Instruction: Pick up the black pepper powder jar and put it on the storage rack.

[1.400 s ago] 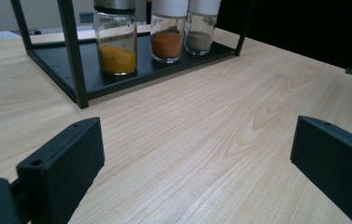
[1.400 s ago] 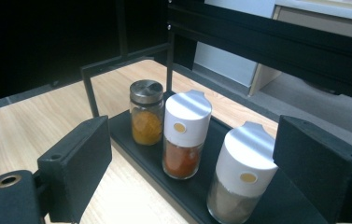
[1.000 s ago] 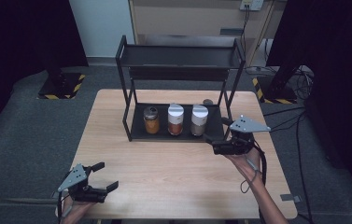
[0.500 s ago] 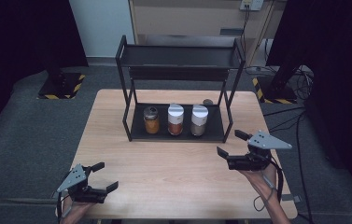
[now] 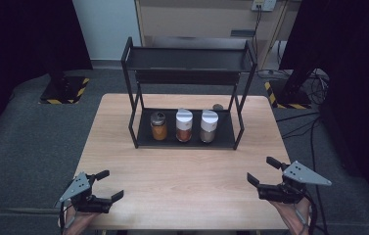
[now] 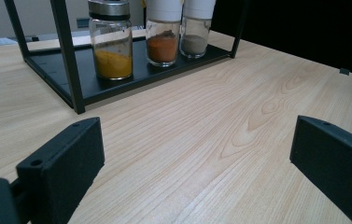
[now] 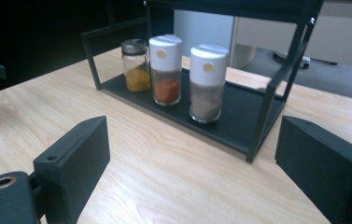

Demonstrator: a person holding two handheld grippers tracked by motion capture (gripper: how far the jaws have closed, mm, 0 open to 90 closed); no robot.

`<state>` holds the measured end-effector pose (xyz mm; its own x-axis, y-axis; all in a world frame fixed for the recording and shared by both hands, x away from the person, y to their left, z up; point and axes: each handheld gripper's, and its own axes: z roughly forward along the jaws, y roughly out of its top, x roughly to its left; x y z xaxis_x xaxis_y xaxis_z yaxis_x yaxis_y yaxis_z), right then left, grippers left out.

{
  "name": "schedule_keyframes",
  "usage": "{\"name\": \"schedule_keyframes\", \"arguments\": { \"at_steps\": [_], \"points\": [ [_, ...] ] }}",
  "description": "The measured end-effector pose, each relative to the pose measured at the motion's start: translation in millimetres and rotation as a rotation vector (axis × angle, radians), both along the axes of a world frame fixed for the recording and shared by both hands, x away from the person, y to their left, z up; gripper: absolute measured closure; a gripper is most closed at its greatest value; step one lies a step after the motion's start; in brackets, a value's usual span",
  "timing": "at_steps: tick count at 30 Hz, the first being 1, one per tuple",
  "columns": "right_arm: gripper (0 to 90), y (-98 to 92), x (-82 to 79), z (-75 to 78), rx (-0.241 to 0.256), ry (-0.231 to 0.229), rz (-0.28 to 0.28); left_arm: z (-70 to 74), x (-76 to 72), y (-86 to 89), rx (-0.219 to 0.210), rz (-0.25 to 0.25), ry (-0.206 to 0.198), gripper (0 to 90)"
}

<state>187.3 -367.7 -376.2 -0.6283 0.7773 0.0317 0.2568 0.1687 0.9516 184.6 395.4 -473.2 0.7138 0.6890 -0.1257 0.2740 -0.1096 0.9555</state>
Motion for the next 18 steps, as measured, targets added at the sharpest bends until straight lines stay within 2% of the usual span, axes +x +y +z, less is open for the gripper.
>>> {"name": "schedule_keyframes", "arguments": {
  "at_steps": [5,10,18],
  "points": [
    [10.1,-5.0,-8.8,-12.4,0.013,0.003,-0.017,-0.2,-0.2,0.1,-0.003,0.002,0.000,2.0],
    [10.0,-7.0,-10.6,-18.5,0.005,0.026,-0.022,-0.8,-0.1,0.6,-0.008,0.002,-0.001,2.0],
    [10.1,-8.9,-13.3,-33.0,0.010,0.018,-0.026,-1.1,0.0,1.2,-0.010,0.003,-0.001,2.0]
  ]
}}
